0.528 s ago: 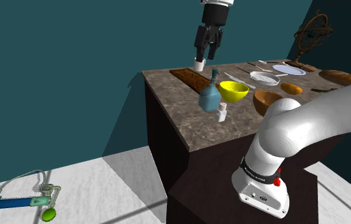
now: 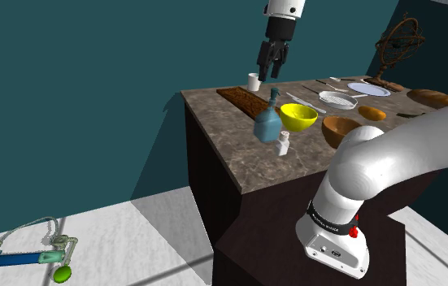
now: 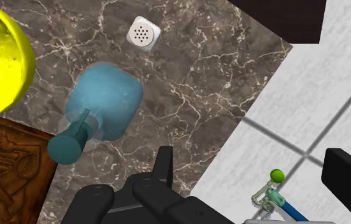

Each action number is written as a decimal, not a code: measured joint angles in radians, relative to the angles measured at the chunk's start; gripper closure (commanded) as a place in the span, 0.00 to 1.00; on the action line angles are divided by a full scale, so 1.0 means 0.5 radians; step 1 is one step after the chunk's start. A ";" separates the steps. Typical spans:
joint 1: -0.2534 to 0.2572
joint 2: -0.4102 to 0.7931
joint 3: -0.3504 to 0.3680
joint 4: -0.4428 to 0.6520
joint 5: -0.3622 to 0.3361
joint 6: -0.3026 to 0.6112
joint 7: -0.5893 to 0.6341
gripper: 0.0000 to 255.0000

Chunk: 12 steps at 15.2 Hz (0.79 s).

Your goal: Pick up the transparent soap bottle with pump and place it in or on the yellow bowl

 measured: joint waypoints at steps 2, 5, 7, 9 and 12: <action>-0.022 0.043 -0.073 -0.023 -0.048 0.072 -0.075 0.00; -0.059 0.126 -0.214 -0.006 -0.131 0.151 -0.224 0.00; -0.079 0.193 -0.305 0.000 -0.176 0.222 -0.316 0.00; -0.094 0.254 -0.385 0.013 -0.210 0.282 -0.398 0.00; -0.105 0.322 -0.464 0.014 -0.237 0.359 -0.475 0.00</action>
